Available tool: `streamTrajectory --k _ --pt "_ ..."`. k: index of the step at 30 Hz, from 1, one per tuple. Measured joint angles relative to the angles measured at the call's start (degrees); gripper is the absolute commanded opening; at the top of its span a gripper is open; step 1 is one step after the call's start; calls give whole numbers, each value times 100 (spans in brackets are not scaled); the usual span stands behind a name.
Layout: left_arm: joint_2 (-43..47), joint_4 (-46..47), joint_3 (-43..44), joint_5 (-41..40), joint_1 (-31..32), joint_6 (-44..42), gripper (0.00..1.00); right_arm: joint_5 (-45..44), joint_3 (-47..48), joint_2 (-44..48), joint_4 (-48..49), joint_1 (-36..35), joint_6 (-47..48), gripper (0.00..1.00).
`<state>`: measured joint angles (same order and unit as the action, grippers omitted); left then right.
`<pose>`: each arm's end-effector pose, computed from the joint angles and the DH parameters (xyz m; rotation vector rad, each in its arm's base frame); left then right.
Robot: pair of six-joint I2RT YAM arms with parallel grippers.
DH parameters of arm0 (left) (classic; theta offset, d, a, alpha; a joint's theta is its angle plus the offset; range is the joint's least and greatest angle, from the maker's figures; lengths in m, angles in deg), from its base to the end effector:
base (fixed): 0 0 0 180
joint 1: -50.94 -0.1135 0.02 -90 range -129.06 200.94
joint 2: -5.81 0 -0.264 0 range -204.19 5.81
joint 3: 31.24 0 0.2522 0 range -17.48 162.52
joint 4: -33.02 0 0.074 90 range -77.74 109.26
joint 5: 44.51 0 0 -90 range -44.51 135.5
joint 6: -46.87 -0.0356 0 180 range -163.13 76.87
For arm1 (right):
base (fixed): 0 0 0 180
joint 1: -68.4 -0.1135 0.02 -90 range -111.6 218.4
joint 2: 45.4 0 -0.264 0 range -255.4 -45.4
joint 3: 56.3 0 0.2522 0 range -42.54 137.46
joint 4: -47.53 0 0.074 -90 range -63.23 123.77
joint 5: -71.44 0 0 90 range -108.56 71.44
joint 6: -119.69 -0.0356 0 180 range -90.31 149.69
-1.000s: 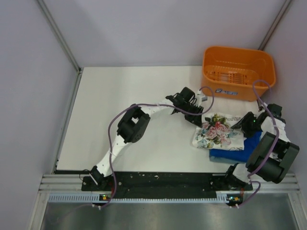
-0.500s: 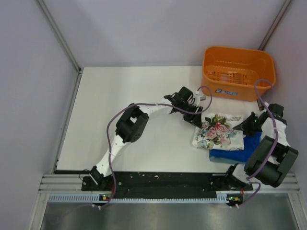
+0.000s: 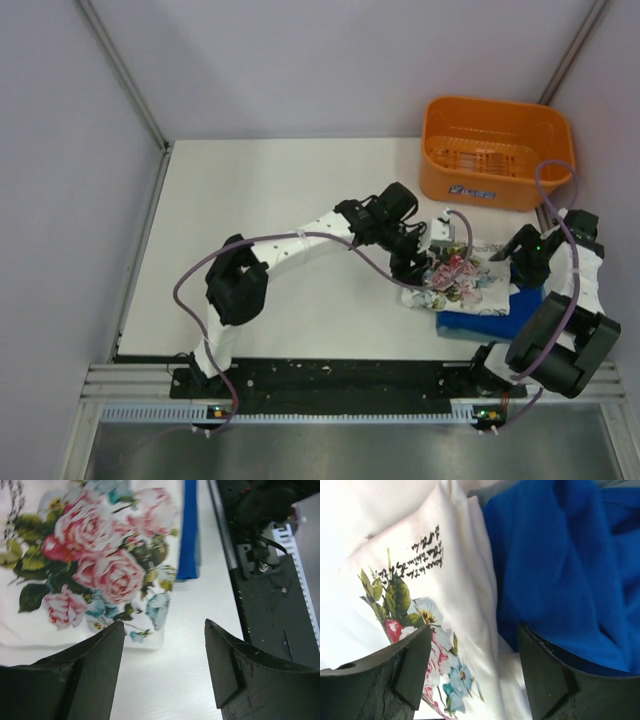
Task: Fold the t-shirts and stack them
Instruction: Put the neatly folded tshirt into the corner of the board with the right arm
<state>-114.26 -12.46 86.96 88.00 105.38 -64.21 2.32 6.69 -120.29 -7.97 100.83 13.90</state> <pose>0.2551 -0.3982 0.2600 1.7514 1.6682 -1.1590 0.2087 -0.1176 0.2173 1.0018 2.4794 0.4099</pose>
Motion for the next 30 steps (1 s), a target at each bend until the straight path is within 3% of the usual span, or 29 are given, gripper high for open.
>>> streamTrajectory --k 6,14,22,30 --pt "708 210 -938 -376 756 -1003 73 -852 337 977 -516 0 -380 75" --pt "555 992 -2000 -1779 1012 -1049 80 -715 -293 2942 -1193 0 -2194 75" --pt "553 1989 -2404 -1915 979 -809 80 -879 -933 3403 -1982 0 -3237 76" --pt "496 2579 -2592 -1729 984 -603 79 -1123 -691 3338 -2485 0 -3366 76"
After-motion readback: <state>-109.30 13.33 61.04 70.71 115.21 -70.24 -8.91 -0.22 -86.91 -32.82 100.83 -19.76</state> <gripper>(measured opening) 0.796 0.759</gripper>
